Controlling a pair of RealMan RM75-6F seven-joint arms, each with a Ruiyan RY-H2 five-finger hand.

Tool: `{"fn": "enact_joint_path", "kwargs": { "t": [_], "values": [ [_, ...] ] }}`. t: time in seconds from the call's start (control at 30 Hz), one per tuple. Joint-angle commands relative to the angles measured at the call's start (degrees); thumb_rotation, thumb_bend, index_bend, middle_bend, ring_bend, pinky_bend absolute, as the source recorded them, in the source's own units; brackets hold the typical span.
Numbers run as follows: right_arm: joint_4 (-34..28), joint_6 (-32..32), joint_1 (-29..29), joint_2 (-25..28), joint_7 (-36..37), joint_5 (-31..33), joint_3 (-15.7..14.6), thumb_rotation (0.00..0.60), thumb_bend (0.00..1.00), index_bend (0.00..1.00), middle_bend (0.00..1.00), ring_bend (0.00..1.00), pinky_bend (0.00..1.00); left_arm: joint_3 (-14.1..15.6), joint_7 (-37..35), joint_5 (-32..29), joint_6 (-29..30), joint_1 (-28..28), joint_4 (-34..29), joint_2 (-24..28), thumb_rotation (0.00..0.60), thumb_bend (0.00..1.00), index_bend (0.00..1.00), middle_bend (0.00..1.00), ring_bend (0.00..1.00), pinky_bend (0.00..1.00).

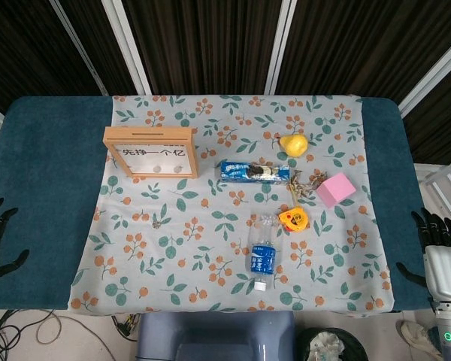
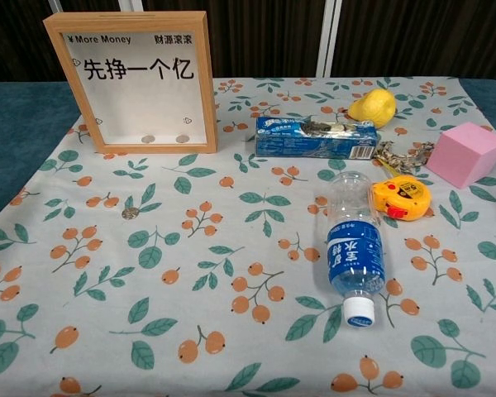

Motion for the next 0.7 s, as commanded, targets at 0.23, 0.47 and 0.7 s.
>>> {"fn": "enact_joint_path", "kwargs": {
  "t": [0.23, 0.47, 0.7],
  "values": [
    [-0.9, 0.0, -0.2, 0.3, -0.5, 1.1, 0.4, 0.6, 0.24, 0.01, 0.0, 0.0, 0.0, -4.2, 5.7, -1.8, -8.0, -7.9, -0.9, -0.6, 0.6, 0.13, 0.18, 0.0, 0.0, 0.02],
    [-1.4, -0.7, -0.1, 0.2, -1.4, 2.0, 0.4, 0.6, 0.24, 0.01, 0.0, 0.0, 0.0, -6.6, 12.7, -5.0, -17.2, -16.1, -1.8, -3.7, 0.6, 0.13, 0.22, 0.04, 0.0, 0.04],
    [-1.7, -1.5, -0.1, 0.4, -1.4, 2.9, 0.4, 0.6, 0.24, 0.01, 0.0, 0.0, 0.0, -6.5, 20.2, -8.2, -22.3, -21.3, -0.6, -9.4, 0.6, 0.1, 0.24, 0.05, 0.0, 0.05]
  ]
}}
